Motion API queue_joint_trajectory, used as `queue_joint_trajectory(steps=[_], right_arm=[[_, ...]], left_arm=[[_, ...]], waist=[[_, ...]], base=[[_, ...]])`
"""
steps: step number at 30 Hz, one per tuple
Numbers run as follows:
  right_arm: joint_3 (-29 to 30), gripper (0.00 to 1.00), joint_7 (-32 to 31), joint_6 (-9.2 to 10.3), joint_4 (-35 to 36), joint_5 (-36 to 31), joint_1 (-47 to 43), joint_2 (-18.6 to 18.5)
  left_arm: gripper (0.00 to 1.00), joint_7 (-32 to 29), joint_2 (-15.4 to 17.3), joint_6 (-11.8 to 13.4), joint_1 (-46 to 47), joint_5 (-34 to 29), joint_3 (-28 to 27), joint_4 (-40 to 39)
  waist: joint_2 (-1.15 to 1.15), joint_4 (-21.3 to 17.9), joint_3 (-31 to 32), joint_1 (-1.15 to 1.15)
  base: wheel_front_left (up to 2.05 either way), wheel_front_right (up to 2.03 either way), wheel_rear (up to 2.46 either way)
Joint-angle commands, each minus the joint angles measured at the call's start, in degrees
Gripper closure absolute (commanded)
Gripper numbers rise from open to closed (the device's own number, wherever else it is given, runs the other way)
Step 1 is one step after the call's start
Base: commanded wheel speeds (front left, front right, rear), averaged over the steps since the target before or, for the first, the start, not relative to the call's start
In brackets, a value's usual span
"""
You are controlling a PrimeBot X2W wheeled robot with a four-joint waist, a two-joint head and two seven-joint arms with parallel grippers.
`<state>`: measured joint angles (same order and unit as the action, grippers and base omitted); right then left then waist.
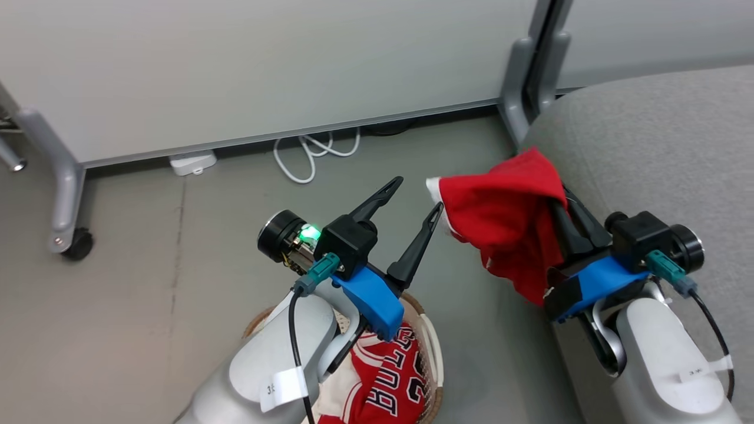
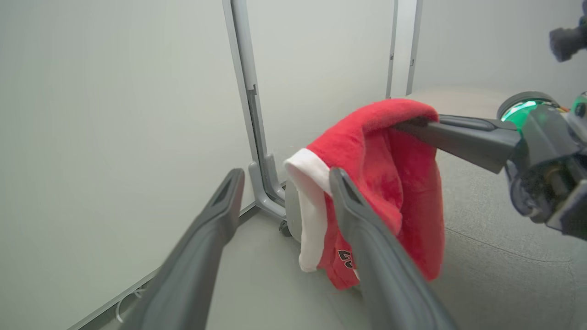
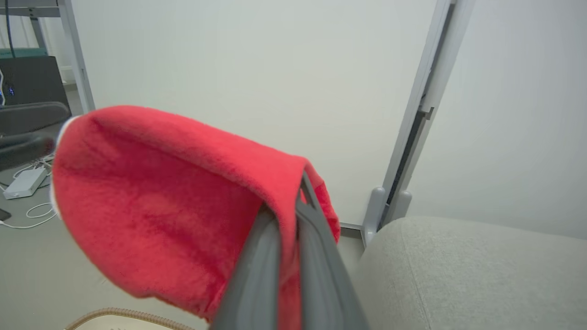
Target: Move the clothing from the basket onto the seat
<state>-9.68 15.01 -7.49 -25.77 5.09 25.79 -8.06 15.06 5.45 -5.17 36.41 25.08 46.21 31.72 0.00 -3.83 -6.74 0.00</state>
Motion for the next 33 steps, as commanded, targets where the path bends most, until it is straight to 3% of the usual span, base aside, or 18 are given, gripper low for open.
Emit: queue_joint_trajectory(steps=[1, 24, 33], right_arm=[[0.81, 1.0, 0.26, -0.01, 1.11, -0.43, -1.23, -0.26], [12.08, 1.0, 0.26, -0.01, 10.68, -1.17, -10.54, 2.03], [13.42, 1.0, 0.26, -0.01, 11.78, -1.57, -12.63, 2.42]], left_arm=[[0.0, 0.18, 0.16, -0.11, -0.93, -0.56, -0.14, -0.42], [0.0, 0.17, -1.13, -1.33, -0.52, -1.91, 3.79, -0.13], [0.0, 0.17, -1.34, -1.5, -0.23, -1.85, 3.93, 0.05]], waist=[[0.0, -2.0, 0.06, 0.0], [0.0, -14.4, -2.64, 0.0], [0.0, -15.85, -2.93, 0.0]], base=[[0.0, 0.0, 0.0], [0.0, 0.0, 0.0], [0.0, 0.0, 0.0]])
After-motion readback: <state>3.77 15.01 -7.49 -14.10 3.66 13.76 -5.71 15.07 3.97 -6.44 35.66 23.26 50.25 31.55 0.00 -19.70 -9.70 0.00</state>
